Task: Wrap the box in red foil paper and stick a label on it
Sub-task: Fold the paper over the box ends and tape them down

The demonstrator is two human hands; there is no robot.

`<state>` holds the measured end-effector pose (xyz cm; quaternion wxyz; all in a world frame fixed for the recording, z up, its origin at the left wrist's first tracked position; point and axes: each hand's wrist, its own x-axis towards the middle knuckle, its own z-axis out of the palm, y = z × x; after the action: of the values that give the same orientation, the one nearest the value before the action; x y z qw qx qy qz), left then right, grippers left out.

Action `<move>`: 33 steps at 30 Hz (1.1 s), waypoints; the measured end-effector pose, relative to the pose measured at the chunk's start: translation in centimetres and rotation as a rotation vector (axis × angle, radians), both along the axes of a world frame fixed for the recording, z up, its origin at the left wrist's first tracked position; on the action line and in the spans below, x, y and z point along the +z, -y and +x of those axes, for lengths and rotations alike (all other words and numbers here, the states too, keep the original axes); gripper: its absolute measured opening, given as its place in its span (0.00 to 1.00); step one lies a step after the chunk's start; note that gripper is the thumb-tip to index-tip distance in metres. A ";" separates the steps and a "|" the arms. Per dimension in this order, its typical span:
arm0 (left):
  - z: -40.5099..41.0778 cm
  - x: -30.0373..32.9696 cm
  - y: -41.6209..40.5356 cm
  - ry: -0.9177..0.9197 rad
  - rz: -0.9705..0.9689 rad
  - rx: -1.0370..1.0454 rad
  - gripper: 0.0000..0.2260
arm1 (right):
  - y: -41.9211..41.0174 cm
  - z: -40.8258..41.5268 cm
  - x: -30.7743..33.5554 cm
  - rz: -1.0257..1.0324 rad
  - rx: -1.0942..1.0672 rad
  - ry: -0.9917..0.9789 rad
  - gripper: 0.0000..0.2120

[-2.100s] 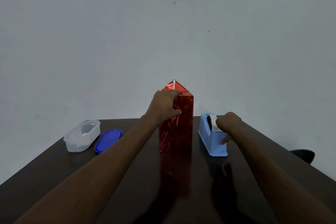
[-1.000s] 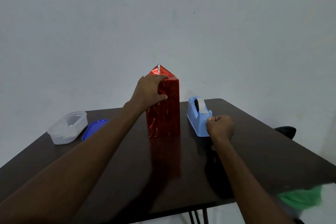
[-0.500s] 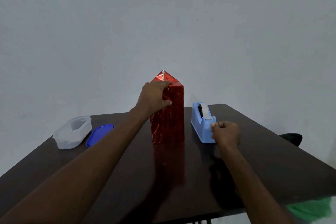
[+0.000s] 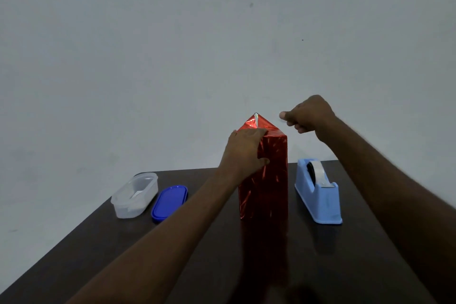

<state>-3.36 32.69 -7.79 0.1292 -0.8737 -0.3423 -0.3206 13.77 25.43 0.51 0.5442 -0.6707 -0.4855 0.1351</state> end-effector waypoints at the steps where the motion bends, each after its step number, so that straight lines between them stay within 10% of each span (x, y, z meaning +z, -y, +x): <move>1: 0.0 0.0 0.1 0.002 0.002 -0.002 0.37 | -0.7 -0.1 0.4 -0.049 0.011 0.026 0.12; 19: 0.0 0.5 0.2 -0.053 -0.022 0.031 0.46 | -3.0 -2.3 0.1 -0.324 -0.173 0.558 0.14; 25: 0.0 0.6 0.3 -0.020 0.002 0.002 0.37 | -2.9 -0.8 -2.0 -0.305 0.093 -0.111 0.08; 33: 0.0 0.5 0.4 -0.018 -0.006 0.011 0.35 | -2.9 -1.9 -2.8 -0.267 0.141 -0.172 0.06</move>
<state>-3.33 32.31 -7.27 0.1315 -0.8751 -0.3467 -0.3108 11.90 28.28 -2.28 0.4790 -0.6874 -0.4605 0.2932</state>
